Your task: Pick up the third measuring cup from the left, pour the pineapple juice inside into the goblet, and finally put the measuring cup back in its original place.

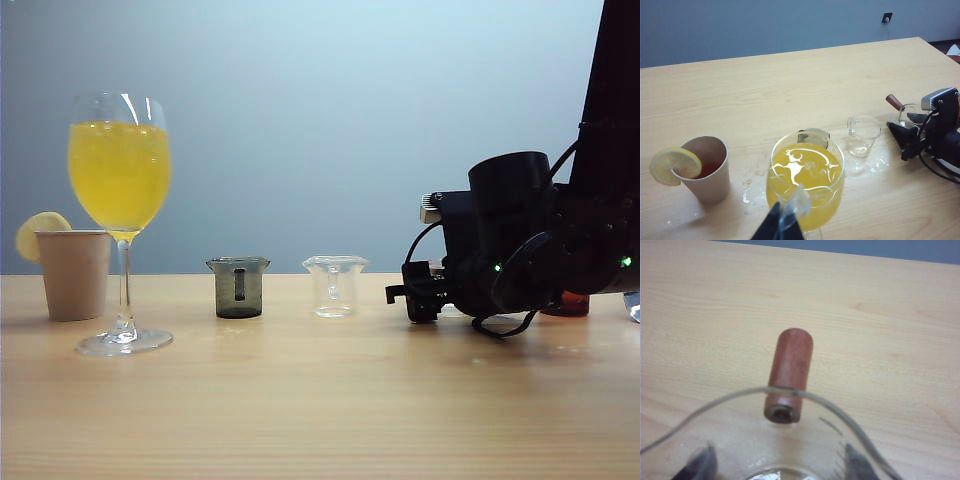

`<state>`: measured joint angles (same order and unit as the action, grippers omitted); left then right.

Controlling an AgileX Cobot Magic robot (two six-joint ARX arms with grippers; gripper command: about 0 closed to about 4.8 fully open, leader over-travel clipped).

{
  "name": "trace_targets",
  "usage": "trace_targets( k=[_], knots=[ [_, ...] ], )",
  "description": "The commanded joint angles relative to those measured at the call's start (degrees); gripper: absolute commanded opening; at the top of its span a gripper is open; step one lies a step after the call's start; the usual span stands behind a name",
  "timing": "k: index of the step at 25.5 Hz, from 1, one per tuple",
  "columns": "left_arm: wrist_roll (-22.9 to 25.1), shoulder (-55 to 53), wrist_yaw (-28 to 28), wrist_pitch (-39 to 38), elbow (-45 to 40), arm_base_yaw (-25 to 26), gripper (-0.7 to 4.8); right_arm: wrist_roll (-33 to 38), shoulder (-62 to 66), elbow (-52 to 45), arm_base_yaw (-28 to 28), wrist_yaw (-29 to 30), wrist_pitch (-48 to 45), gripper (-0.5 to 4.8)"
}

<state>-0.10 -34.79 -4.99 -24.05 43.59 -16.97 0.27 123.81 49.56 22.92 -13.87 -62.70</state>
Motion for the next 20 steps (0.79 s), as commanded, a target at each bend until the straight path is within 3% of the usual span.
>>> trace_targets(
  k=[1,3,4,6,7,14,15,17,20],
  knots=[
    [-0.4,0.1,-0.2,0.5,0.3,0.0,-0.04,0.3,0.1,0.0,0.0,0.7,1.1,1.16],
    [-0.4,0.1,-0.2,0.5,0.3,0.0,-0.04,0.4,0.1,0.0,0.0,0.7,1.1,1.18],
    [-0.4,0.1,-0.2,0.5,0.3,0.0,-0.04,0.5,0.1,0.0,0.0,0.7,1.1,1.59],
    [-0.4,0.1,-0.2,0.5,0.3,0.0,-0.04,1.1,0.1,0.0,0.0,0.7,1.1,3.10],
    [-0.4,0.1,-0.2,0.5,0.3,0.0,-0.04,1.3,0.1,0.0,0.0,0.5,1.1,3.42],
    [-0.4,0.1,-0.2,0.5,0.3,0.0,-0.04,1.7,0.0,-0.1,0.0,0.6,1.1,3.63],
    [-0.4,0.1,-0.2,0.5,0.3,0.0,-0.04,2.0,0.0,-0.3,0.0,0.8,1.1,3.78],
    [-0.4,0.1,-0.2,0.5,0.3,0.0,-0.04,4.6,-0.9,-1.6,0.0,1.0,0.2,4.67],
    [-0.4,0.1,-0.2,0.5,0.3,0.0,-0.04,4.7,-1.3,-2.5,0.0,1.1,-1.0,4.79]
  ],
)
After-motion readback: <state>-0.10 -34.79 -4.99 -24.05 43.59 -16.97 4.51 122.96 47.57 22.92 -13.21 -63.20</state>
